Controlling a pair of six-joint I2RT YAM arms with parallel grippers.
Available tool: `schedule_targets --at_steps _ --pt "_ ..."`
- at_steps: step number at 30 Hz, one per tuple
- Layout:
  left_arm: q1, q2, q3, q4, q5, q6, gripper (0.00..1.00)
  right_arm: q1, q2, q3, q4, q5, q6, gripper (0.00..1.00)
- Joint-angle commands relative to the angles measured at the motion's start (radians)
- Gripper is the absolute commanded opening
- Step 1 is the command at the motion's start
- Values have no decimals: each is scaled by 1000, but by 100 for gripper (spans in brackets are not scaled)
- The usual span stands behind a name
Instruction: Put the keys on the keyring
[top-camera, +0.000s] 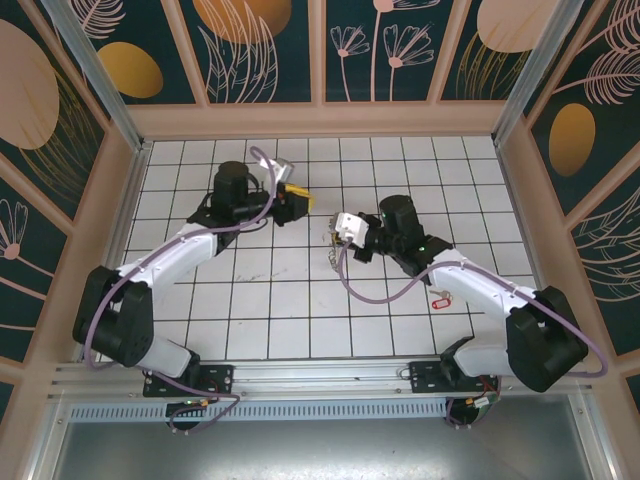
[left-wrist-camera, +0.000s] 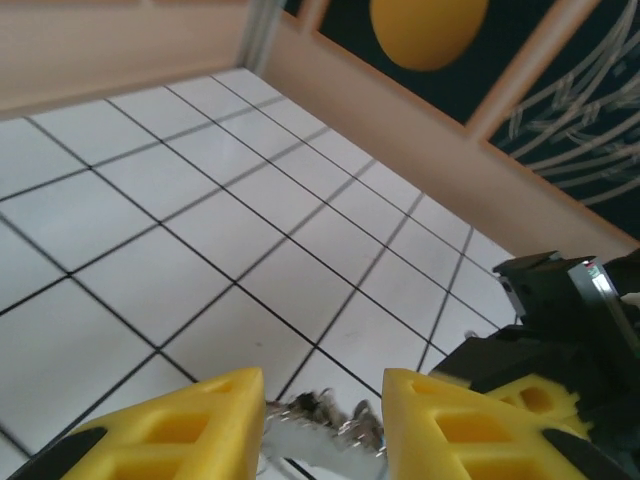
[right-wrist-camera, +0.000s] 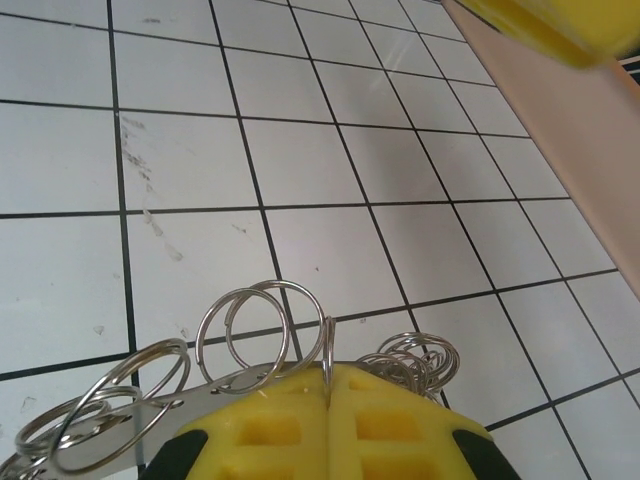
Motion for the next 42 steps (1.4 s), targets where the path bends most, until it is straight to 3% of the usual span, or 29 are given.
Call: schedule_targets --at_steps 1,5,14,21,32,36,37,38,42 --pt "-31 55 58 -107 22 42 37 8 -24 -9 94 65 -24 0" --pt "-40 103 76 -162 7 -22 36 5 -25 -33 133 84 0 0" --pt "-86 189 137 -259 26 -26 37 -4 -15 -46 186 81 35 0" --pt "-88 160 114 -273 75 -5 32 -9 26 -12 150 133 60 0" --pt "-87 152 101 -260 253 -16 29 -20 56 2 162 168 104 0" --pt "-82 114 64 -195 94 -81 33 -21 38 -23 182 138 76 0" --pt "-76 104 44 -154 82 -114 42 -22 34 -31 188 133 73 0" --pt "-68 100 26 -105 75 -151 49 -22 29 -36 191 132 71 0" --pt "-51 143 23 -48 163 -198 53 -24 16 -45 203 121 73 0"
